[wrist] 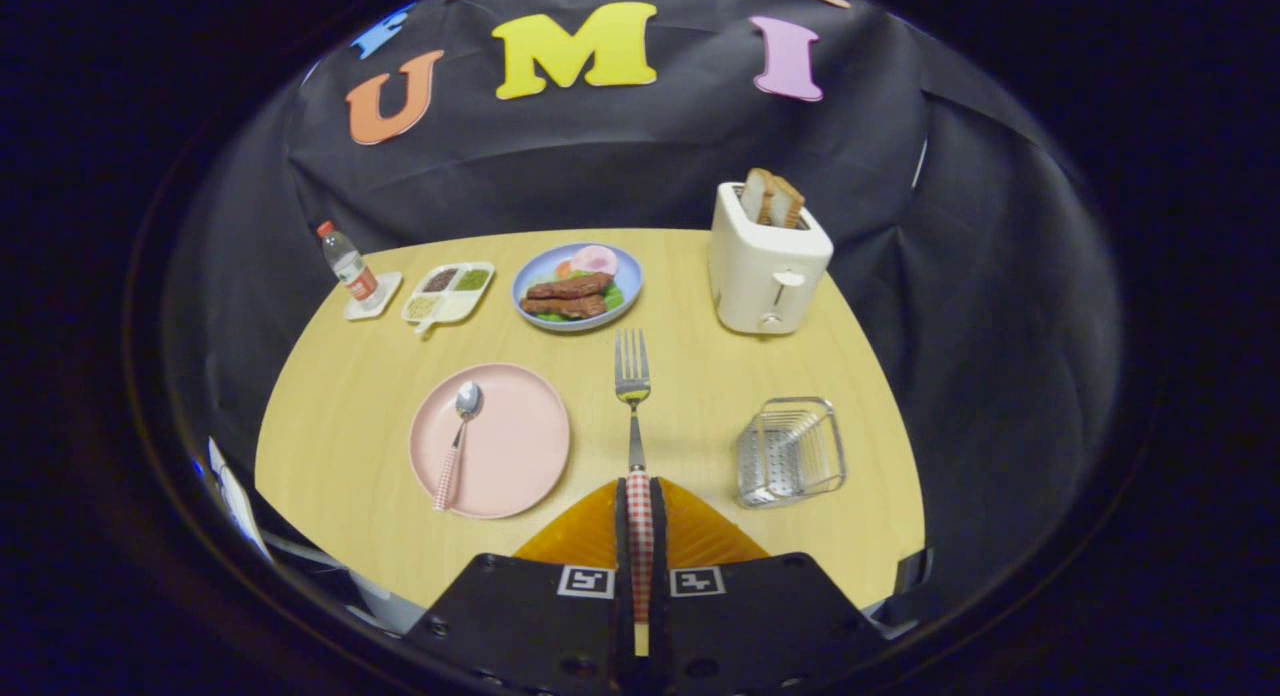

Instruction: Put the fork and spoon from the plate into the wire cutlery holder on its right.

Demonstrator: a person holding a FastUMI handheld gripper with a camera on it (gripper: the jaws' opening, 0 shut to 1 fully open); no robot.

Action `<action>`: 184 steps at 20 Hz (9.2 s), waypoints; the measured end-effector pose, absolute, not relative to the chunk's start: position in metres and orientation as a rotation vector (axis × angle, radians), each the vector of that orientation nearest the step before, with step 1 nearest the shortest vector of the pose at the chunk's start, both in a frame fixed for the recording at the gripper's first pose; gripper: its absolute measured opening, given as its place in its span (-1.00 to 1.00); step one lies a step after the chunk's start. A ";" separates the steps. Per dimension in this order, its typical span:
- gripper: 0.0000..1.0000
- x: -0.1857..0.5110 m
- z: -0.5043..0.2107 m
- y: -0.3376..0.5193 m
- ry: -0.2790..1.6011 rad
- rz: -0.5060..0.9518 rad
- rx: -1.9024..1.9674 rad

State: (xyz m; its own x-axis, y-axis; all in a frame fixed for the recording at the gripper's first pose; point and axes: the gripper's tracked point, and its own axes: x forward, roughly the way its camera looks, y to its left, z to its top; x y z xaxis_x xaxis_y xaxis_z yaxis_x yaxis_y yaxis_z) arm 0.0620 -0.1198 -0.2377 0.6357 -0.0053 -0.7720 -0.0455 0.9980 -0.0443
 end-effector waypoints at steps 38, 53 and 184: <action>-0.76 0.117 -0.283 -0.231 1.477 -0.038 -0.068; 0.97 0.132 -0.248 -0.106 1.009 0.092 -0.113; 0.02 0.078 -0.118 -0.064 0.666 0.159 -0.053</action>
State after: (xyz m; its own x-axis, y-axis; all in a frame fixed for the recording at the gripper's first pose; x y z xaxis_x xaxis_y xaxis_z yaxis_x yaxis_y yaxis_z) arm 0.0784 -0.0642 -0.1176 0.7748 0.1295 -0.6188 -0.1634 0.9866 0.0018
